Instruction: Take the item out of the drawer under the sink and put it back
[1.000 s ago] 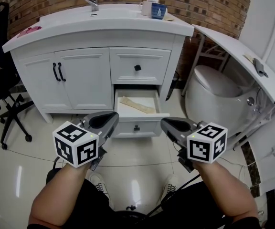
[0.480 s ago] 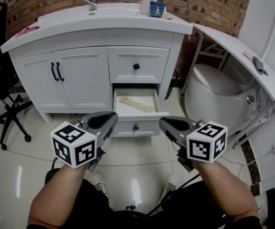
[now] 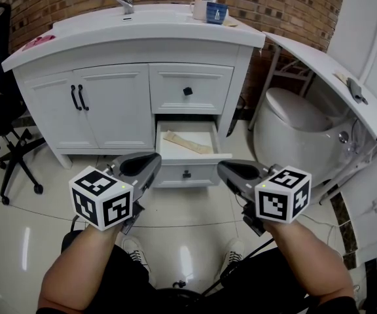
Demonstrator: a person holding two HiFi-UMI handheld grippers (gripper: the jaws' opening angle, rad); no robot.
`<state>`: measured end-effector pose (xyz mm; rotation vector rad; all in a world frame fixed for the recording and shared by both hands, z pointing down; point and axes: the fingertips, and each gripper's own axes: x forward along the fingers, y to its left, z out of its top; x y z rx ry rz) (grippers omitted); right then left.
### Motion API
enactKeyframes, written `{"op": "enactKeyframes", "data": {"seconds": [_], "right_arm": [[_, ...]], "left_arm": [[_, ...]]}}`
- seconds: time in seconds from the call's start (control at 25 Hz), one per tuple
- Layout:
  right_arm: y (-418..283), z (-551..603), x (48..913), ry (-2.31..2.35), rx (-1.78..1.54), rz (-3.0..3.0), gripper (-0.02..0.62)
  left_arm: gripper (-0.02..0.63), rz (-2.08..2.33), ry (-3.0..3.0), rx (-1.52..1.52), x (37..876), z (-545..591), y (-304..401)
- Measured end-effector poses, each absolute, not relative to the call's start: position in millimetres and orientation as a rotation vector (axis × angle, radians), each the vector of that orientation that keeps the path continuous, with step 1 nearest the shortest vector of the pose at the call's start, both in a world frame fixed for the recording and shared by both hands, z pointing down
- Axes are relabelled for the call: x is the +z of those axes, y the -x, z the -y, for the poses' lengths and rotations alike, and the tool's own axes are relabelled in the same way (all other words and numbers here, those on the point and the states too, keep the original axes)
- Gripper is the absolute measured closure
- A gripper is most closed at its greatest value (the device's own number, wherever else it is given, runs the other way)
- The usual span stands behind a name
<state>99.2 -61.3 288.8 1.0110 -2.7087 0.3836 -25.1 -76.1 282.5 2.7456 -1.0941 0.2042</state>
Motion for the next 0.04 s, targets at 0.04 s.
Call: {"op": "enactKeyframes", "data": {"seconds": [0.04], "right_arm": [[-98.6, 61.3, 288.9, -1.009, 0.383, 2.709, 0.589]], "left_arm": [[0.6, 1.095, -2.746, 0.204, 282.4, 76.0, 25.4]]}}
